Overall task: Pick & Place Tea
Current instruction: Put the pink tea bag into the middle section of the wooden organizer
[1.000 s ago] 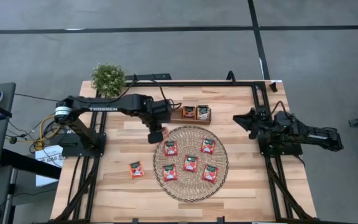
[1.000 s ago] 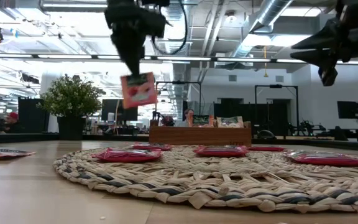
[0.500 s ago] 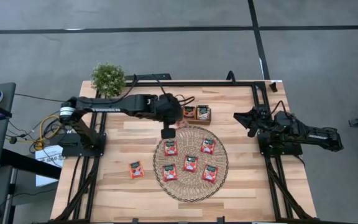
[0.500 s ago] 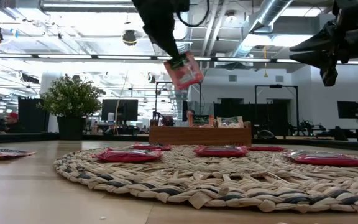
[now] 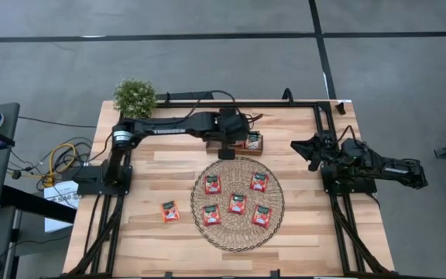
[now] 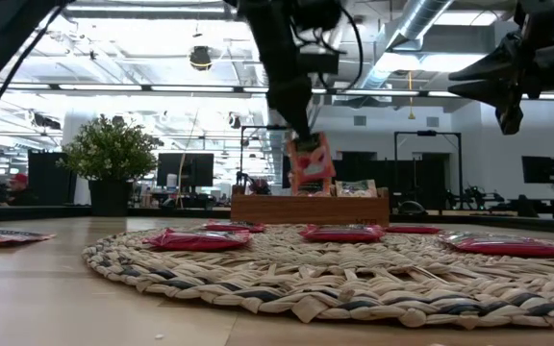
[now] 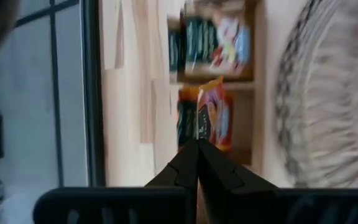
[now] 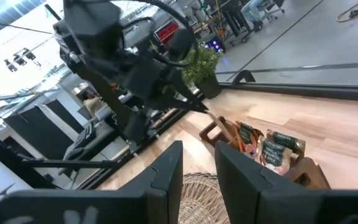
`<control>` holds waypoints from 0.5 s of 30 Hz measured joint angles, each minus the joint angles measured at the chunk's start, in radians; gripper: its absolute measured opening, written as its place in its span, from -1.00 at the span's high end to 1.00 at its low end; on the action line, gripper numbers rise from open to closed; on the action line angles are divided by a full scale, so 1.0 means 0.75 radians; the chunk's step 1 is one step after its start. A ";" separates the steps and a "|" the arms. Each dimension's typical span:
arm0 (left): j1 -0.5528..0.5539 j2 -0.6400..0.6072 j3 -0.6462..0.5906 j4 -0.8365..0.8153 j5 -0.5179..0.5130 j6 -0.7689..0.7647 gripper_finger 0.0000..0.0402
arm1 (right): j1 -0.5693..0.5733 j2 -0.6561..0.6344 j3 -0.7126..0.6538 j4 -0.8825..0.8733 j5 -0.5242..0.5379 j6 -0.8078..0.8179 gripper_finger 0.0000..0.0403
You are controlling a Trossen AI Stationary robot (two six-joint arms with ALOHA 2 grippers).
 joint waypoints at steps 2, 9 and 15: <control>0.015 0.024 0.006 -0.024 -0.019 0.026 1.00 | -0.001 0.000 0.000 -0.004 0.000 0.000 0.57; 0.052 0.039 0.008 -0.041 0.010 0.037 1.00 | -0.001 0.000 0.000 -0.025 0.000 0.000 0.57; 0.057 0.053 0.008 -0.029 0.053 0.056 1.00 | -0.001 0.000 0.000 -0.038 0.001 0.000 0.57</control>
